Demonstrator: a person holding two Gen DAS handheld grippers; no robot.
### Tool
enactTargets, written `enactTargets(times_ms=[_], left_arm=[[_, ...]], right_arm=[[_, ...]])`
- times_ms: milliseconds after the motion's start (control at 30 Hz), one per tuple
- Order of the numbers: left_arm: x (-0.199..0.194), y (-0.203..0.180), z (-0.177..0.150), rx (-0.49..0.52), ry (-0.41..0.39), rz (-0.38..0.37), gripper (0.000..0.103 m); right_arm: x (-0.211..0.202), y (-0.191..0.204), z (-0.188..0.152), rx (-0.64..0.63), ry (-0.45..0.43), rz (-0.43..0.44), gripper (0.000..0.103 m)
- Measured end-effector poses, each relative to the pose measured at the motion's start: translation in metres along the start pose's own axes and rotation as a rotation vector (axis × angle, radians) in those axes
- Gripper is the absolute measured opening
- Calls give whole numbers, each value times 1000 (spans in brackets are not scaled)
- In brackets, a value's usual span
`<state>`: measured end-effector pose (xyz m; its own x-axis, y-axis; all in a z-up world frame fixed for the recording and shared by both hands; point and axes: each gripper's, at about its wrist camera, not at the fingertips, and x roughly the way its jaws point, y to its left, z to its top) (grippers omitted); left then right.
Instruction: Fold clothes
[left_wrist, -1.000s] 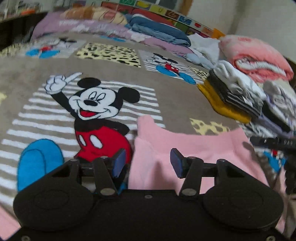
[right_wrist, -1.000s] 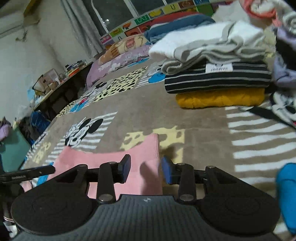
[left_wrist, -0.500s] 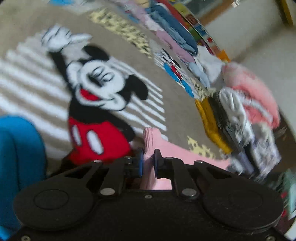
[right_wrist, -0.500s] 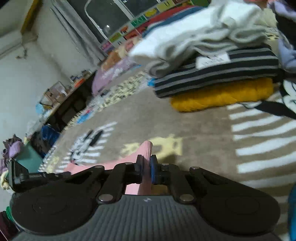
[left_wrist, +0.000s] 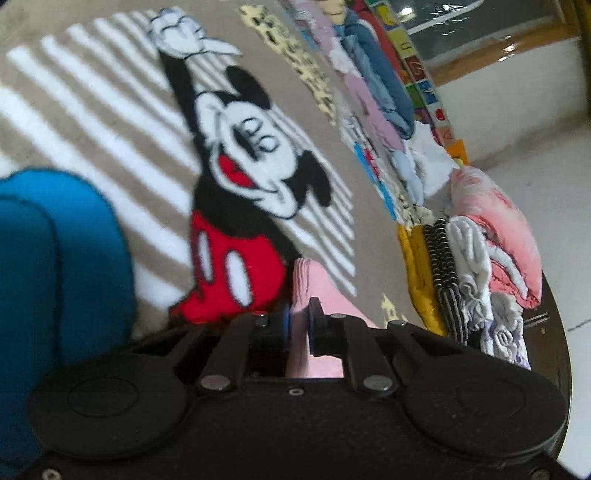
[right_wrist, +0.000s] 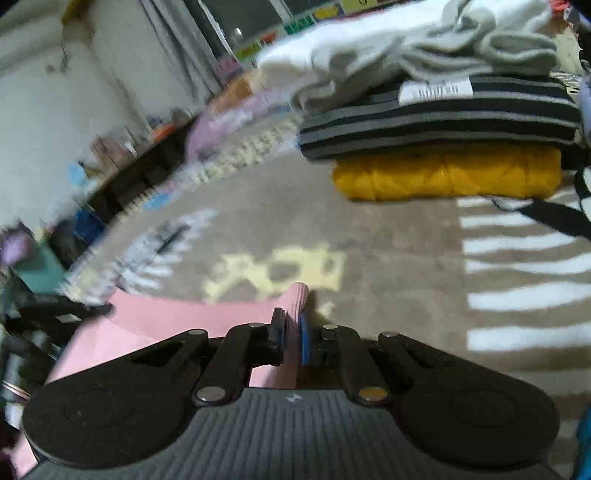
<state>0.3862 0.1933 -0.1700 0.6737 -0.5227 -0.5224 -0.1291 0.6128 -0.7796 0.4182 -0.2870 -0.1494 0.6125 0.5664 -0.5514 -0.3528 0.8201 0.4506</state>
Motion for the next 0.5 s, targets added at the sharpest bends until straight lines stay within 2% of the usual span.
enactTargets(times_ms=[167,200,267,367,433,500], left_arm=[[0,0,6,-48,25,25,15],[-3,-3,7,-46,18,31,16],[-10,-10,7,-37,-4,47,18],[-32,-28,5,77,-81,129,20],[-47,-46,-3,177,-103,119,20],[-52,-58,-16,246,-94,98,20]], right_arm=[[-3,10,2,-29,-15,-71,12],[-7,12,3,-26,-31,-98,20],[-17,13,6,-24,-60,-156,23],[-36,23,10,-96,-80,-190,23],[-51,40,9,-170,-86,-159,23],[-66,60,2,-226,-88,-91,23]])
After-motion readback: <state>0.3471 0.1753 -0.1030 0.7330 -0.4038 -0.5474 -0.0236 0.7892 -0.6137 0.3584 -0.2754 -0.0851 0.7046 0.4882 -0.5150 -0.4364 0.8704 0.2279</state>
